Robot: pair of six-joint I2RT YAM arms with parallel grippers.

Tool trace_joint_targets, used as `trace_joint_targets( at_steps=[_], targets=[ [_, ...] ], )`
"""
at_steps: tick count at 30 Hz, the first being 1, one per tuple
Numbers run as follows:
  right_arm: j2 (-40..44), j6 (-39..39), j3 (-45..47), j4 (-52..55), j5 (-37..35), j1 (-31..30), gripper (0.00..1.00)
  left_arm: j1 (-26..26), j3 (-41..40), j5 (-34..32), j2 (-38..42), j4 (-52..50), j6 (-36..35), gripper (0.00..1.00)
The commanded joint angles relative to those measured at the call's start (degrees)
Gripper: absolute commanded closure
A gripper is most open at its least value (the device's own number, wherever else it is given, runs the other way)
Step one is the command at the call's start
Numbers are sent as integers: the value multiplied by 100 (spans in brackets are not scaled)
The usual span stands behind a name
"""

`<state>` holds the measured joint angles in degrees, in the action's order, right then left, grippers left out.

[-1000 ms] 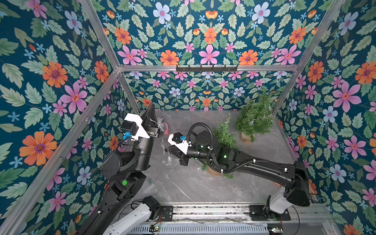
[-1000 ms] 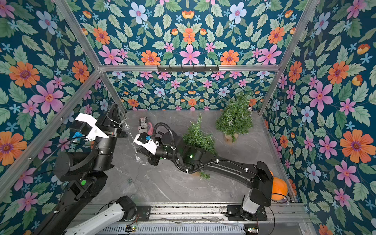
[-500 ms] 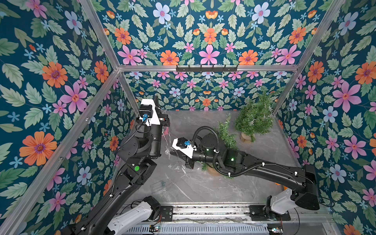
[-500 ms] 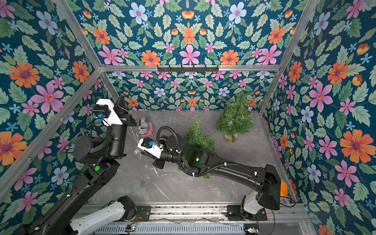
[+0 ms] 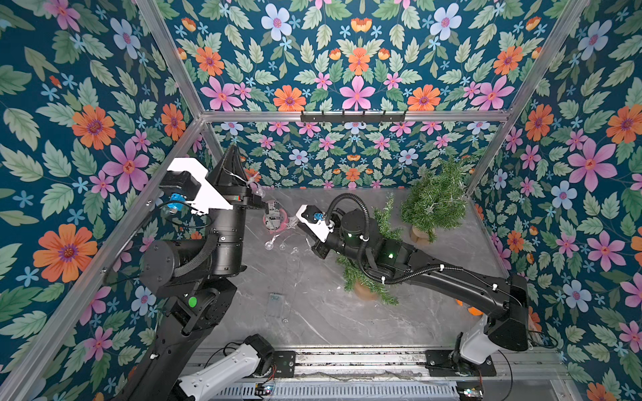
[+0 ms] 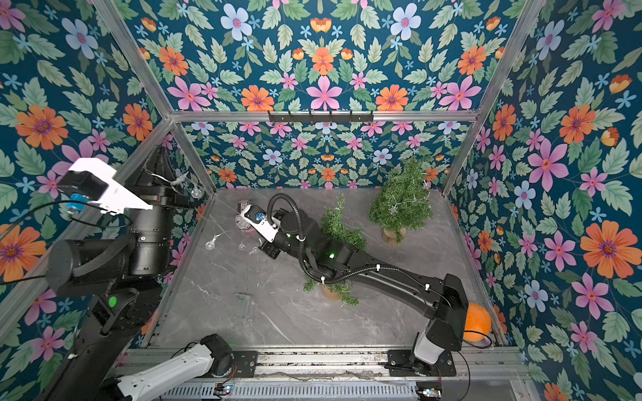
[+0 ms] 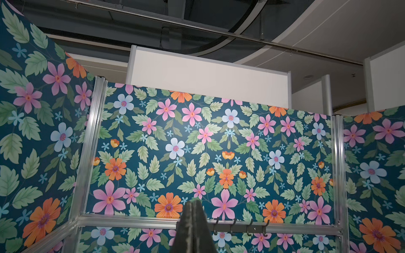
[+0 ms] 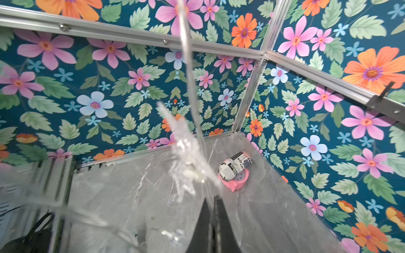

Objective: Wrap string light around the christmas tree
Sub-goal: Pick up the light string from the center of the board.

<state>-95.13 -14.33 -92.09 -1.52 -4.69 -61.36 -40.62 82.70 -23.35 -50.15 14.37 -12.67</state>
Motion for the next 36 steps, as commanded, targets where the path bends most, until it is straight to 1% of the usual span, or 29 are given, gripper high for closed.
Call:
trace_joint_targets(
  at_steps=[1,4,6,8,9,10,11,13,14,15,17,18,19,20,21,22,23,25,26,27,28,29,30,31,32,33,34,35,36],
  targets=[
    [-199,-119,-204,459,-209,95,100,5,195,-142,54,308,-300,100],
    [-102,-35,-345,232,49,160,100,2,85,-465,93,378,-647,100],
    [179,11,-273,-124,640,162,100,2,-21,-527,57,50,-641,100],
    [351,44,-177,-451,1365,162,100,2,-71,-269,-76,-502,-650,100],
    [344,14,-212,-433,1548,160,100,2,-105,-249,-143,-611,-605,100],
    [279,-161,-340,-205,1561,160,100,2,-138,-286,-208,-616,-564,100],
    [158,-433,-561,168,1320,145,100,8,-197,-368,-250,-491,-597,100],
    [-175,-819,-928,726,454,90,100,10,-376,-723,-346,62,-586,100],
    [-219,-831,-975,814,373,96,100,11,-449,-773,-451,255,-520,100],
    [-162,-668,-836,695,653,176,100,21,-429,-608,-594,179,-491,100],
    [140,-46,-315,76,1903,438,100,37,-187,-156,-980,-384,-237,100],
    [197,75,-216,-79,2127,491,100,49,-142,-50,-1115,-453,-181,100],
    [119,-151,-403,234,1754,440,100,69,-176,-108,-1191,-326,-163,100],
    [-149,-646,-790,882,1100,325,100,131,-325,-296,-1176,-9,-109,100],
    [-343,-952,-1114,1232,505,250,100,274,-485,-318,-1108,334,-6,100],
    [-409,-931,-1202,1228,63,244,100,529,-600,-200,-1032,612,284,100],
    [-280,-576,-960,896,335,409,100,810,-566,106,-1012,583,682,100],
    [192,402,-133,-217,1675,962,100,1224,-345,910,-1086,147,1368,100],
    [225,346,-119,-233,1528,1005,100,1371,-276,1242,-1122,-20,1659,100],
    [133,-175,-351,114,1026,916,100,1441,-321,1356,-1085,-20,1914,100],
    [-31,-610,-611,345,347,772,100,1500,-462,1379,-994,134,2154,100],
    [-132,-507,-595,194,176,785,100,1545,-680,1341,-852,390,2358,100],
    [-43,-89,-385,-84,814,1004,100,1563,-860,1367,-712,608,2490,100],
    [200,647,-101,-628,1833,1373,100,1575,-1005,1473,-585,787,2532,100],
    [166,1031,-122,-709,2078,1527,100,1575,-1079,1655,-470,822,2569,100],
    [72,605,-412,-237,1648,1444,100,1575,-1101,1837,-394,783,2598,100],
    [-235,-103,-813,260,888,1221,100,1574,-1115,2060,-311,676,2603,100],
    [-385,-507,-1012,305,360,1093,100,1575,-1144,2195,-220,562,2650,100],
    [-412,-520,-1063,180,333,1092,100,1570,-1205,2254,-119,542,2686,100]
  ],
)
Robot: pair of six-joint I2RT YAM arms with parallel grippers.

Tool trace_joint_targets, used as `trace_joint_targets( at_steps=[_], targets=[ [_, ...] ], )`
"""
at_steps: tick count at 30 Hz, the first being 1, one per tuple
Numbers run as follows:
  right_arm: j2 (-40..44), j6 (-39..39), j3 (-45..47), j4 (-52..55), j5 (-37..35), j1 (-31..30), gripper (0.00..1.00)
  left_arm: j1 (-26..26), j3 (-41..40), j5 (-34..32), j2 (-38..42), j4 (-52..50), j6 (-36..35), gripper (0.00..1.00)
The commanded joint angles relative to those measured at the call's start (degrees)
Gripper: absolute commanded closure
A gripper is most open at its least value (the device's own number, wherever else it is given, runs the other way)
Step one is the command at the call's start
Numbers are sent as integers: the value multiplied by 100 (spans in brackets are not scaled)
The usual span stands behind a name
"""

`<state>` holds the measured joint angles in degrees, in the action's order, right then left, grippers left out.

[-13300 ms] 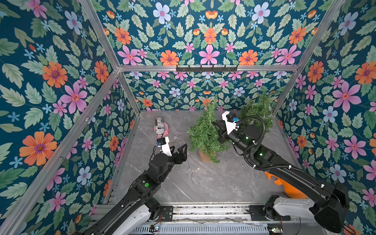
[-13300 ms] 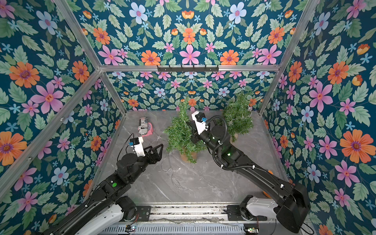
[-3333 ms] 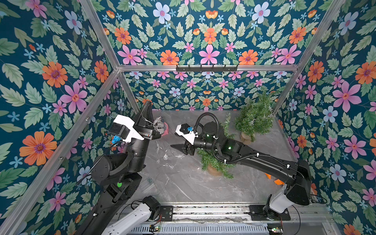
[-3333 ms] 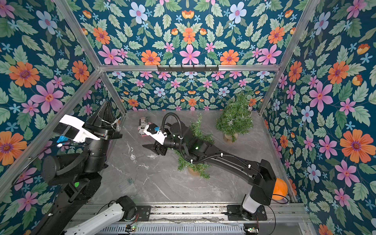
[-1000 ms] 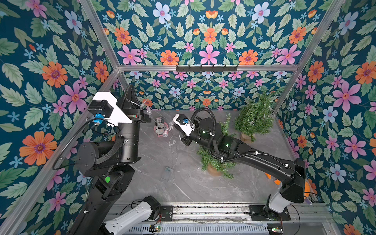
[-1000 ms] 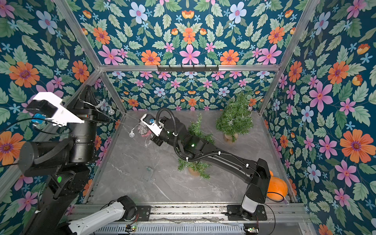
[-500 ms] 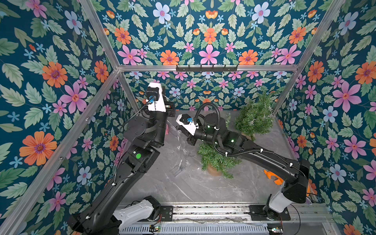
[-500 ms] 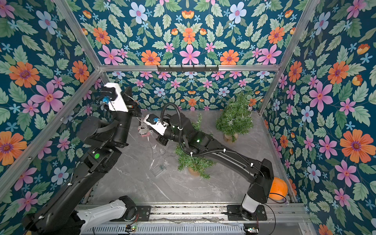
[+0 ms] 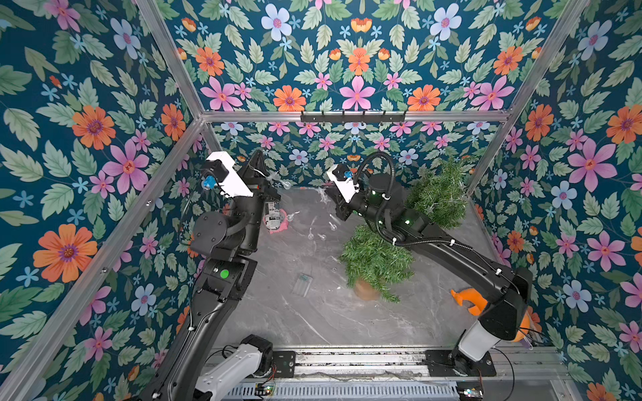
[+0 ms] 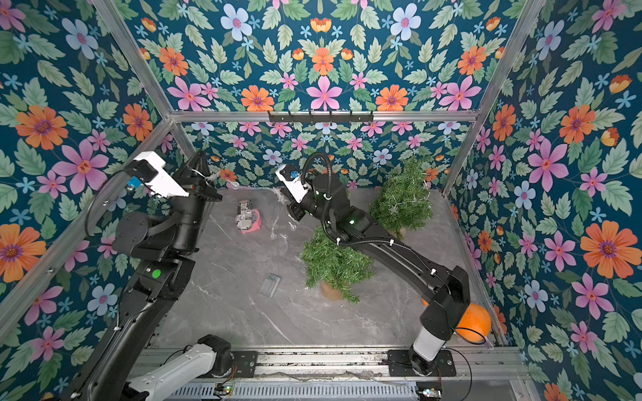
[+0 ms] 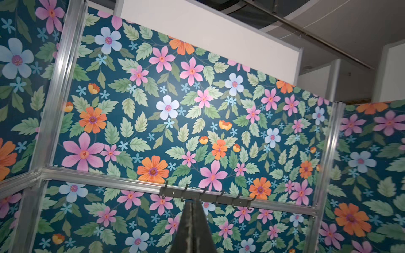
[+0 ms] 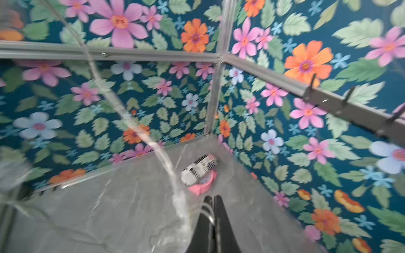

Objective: Wrap string light around the christmas tree
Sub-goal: Pick up the light string from the center of the board.

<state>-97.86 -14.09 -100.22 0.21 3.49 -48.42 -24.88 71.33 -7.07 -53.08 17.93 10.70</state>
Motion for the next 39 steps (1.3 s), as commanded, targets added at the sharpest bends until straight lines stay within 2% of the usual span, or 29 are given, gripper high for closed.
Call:
trace_joint_targets(
  at_steps=[1,2,5,7,11,14,19,24,27,29,33,35,39],
  targets=[
    [-111,-344,-215,-173,-172,-112,100,1,-136,661,295,193,383,100],
    [-104,-167,-210,-332,156,-14,100,-3,-201,682,414,180,418,100],
    [-324,-302,-684,-292,-179,-9,100,1,-186,962,678,-33,411,100],
    [-431,-147,-893,-303,-137,-9,100,0,-141,1058,786,-201,377,100],
    [-508,41,-972,-659,509,-74,100,1,-129,576,949,-574,112,100],
    [-658,32,-1336,-797,140,-106,100,1,-93,251,1061,-862,39,100],
    [-929,-858,-1905,-1035,-854,-115,100,-3,576,959,957,-1767,25,100],
    [-1182,-1973,-2396,-1353,-1459,-106,100,1,972,1659,894,-1853,393,99],
    [-1195,-2263,-2536,-1383,-1502,-105,100,-3,1145,1500,951,-1793,659,100],
    [-1169,-2427,-2528,-1187,-1265,-105,100,5,1154,1667,800,-1781,799,100],
    [-1183,-2512,-2472,-1295,-1333,-43,100,1,1401,2180,134,-2403,1163,98],
    [-1148,-2393,-2425,-1370,-1313,36,100,1,1213,2068,147,-2387,1273,89],
    [-1125,-2299,-2428,-1372,-1061,121,100,1,212,1299,685,-1678,1338,80]
  ],
)
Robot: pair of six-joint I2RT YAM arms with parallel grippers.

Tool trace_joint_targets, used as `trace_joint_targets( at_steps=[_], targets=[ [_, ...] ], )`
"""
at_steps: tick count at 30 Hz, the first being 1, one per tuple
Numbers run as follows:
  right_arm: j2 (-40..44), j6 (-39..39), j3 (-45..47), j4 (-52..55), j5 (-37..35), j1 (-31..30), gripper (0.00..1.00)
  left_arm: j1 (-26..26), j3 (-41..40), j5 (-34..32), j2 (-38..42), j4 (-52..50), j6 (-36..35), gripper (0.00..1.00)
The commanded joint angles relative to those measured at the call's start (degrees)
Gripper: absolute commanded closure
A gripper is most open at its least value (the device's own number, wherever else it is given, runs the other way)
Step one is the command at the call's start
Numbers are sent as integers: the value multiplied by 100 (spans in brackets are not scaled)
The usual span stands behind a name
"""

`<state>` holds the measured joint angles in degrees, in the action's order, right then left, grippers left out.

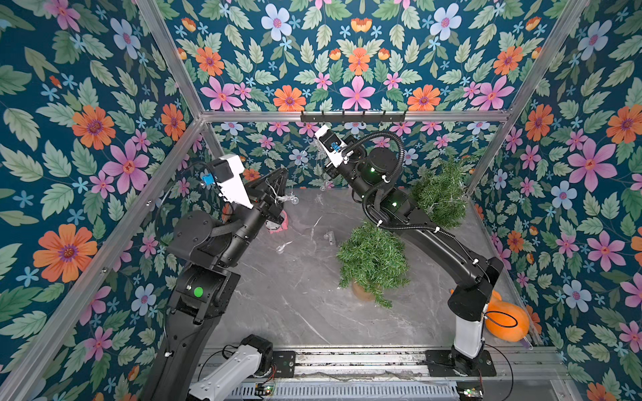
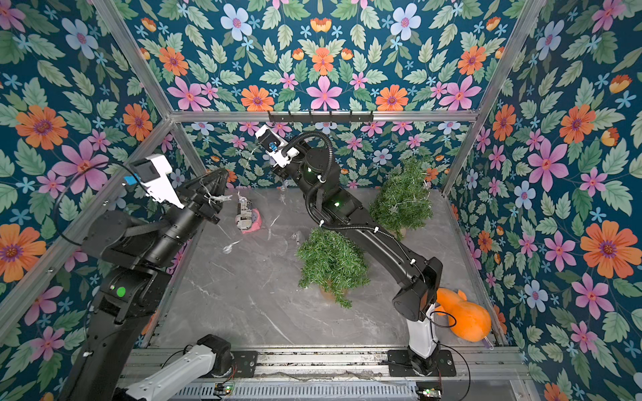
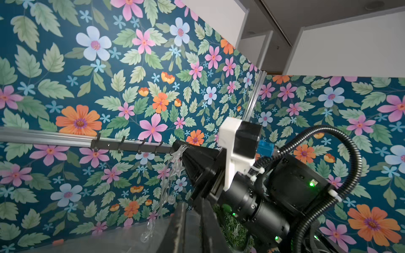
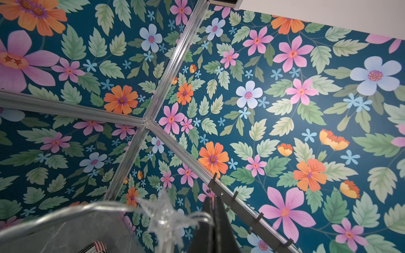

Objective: Wrap string light around the christmas tree
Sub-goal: Pick up the light string from the center of the board.

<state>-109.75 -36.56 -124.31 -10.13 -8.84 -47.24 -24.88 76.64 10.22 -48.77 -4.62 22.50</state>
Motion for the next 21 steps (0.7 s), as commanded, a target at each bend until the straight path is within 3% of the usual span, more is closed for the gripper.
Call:
trace_joint_targets(
  at_steps=[1,3,5,8,11,13,18,21],
  targets=[
    [62,-113,-2,-381,203,5,100,0,-439,-622,368,574,132,77],
    [79,-150,60,-483,274,13,100,0,-537,-683,504,372,103,62],
    [125,-120,173,-593,400,27,100,-8,-678,-346,626,330,125,41],
    [214,-13,349,-785,560,22,100,0,-862,-78,783,277,112,19],
    [253,75,369,-840,579,39,100,0,-1106,-477,1068,260,-33,10],
    [255,112,341,-820,547,40,100,-3,-1222,-399,1261,274,-178,1],
    [302,296,339,-883,686,49,100,-4,-1676,40,1720,530,-252,0],
    [326,464,336,-1031,723,49,100,1,-1870,-710,1883,97,-347,0]
  ],
)
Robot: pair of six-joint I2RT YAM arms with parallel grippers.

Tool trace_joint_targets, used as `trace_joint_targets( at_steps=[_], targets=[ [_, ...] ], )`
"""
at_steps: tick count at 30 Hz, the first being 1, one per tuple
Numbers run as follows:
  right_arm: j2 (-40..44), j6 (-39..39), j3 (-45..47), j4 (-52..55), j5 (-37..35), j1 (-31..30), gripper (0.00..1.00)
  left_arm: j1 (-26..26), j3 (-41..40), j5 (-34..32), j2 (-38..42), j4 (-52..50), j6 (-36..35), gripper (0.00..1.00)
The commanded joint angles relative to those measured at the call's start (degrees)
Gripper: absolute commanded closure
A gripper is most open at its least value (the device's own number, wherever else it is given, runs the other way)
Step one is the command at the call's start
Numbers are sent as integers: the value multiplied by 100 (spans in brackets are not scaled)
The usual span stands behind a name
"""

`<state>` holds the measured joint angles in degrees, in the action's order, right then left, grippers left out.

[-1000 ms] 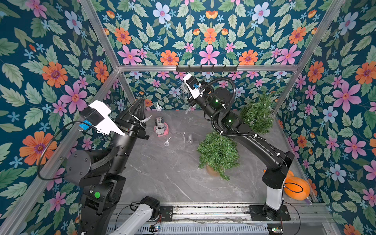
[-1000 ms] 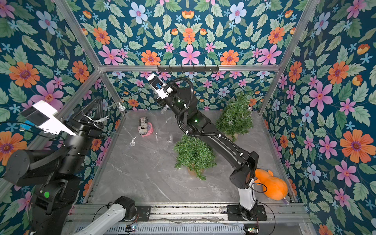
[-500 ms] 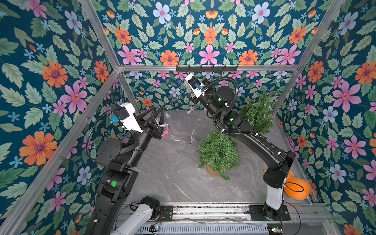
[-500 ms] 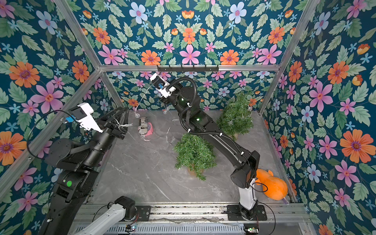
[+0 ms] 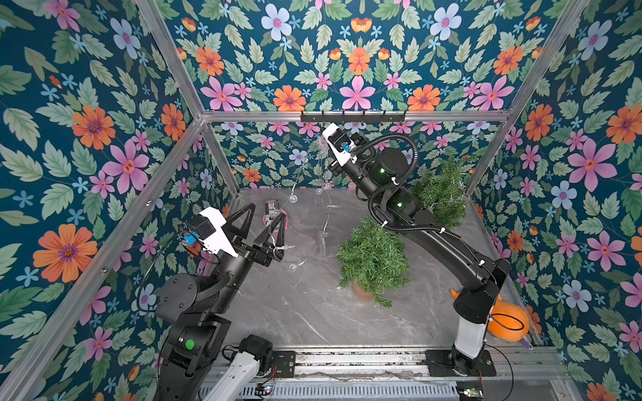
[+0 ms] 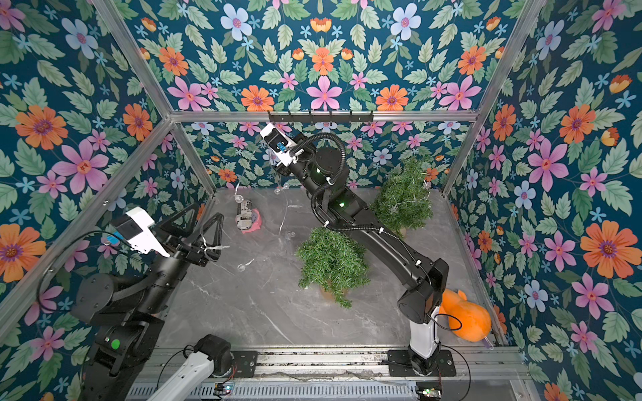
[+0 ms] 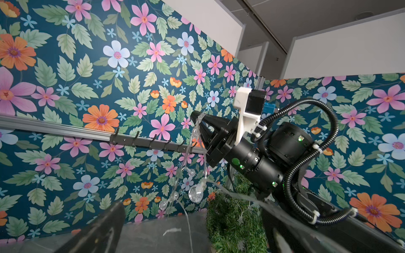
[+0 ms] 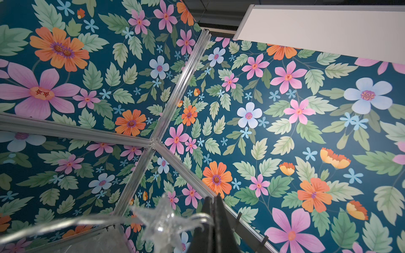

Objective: Wrap string light around the christmas tree
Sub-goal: Pick up the light string from the center of the board.

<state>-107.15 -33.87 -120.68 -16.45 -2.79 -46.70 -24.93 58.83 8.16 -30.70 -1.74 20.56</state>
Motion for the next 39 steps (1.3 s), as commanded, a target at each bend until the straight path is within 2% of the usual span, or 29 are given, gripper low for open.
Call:
trace_joint_targets(
  at_steps=[1,4,8,10,12,14,16,18,21,25,27,29,32,36,39],
  targets=[
    [72,206,-35,-444,136,-11,100,5,-125,-897,84,-502,-182,0],
    [94,234,-83,-525,136,-6,100,5,-409,-1691,142,-1003,-339,0],
    [93,144,-117,-610,97,-13,100,5,-846,-1510,372,-1070,-289,0],
    [90,135,-129,-645,96,-11,100,5,-960,-1732,497,-1060,-209,0],
    [97,141,-133,-683,95,-8,100,0,-988,-2389,565,-1134,-204,0],
    [103,154,-144,-699,117,-7,100,2,-872,-3615,494,-1518,-92,1],
    [126,161,-115,-744,109,-9,100,5,-805,-4502,374,-1903,13,3],
    [163,161,-93,-739,136,-11,100,5,-844,-4529,290,-1927,-260,5],
    [201,92,-56,-695,177,-9,100,3,-738,-3637,177,-1607,-495,16],
    [216,21,-11,-653,149,-7,100,5,-749,-1149,20,-552,-366,30],
    [204,10,-4,-560,155,-15,100,-3,-813,105,-115,26,-124,40],
    [204,47,14,-505,173,-15,100,4,-990,1122,-240,792,301,45],
    [188,130,-13,-437,208,-32,100,-4,-1313,1754,-389,1846,981,50],
    [132,130,-110,-317,200,-109,100,-12,-1764,2021,-763,3019,2002,57],
    [16,42,-317,-82,103,-188,100,-100,-1865,2121,-1136,3449,2279,58]
  ],
)
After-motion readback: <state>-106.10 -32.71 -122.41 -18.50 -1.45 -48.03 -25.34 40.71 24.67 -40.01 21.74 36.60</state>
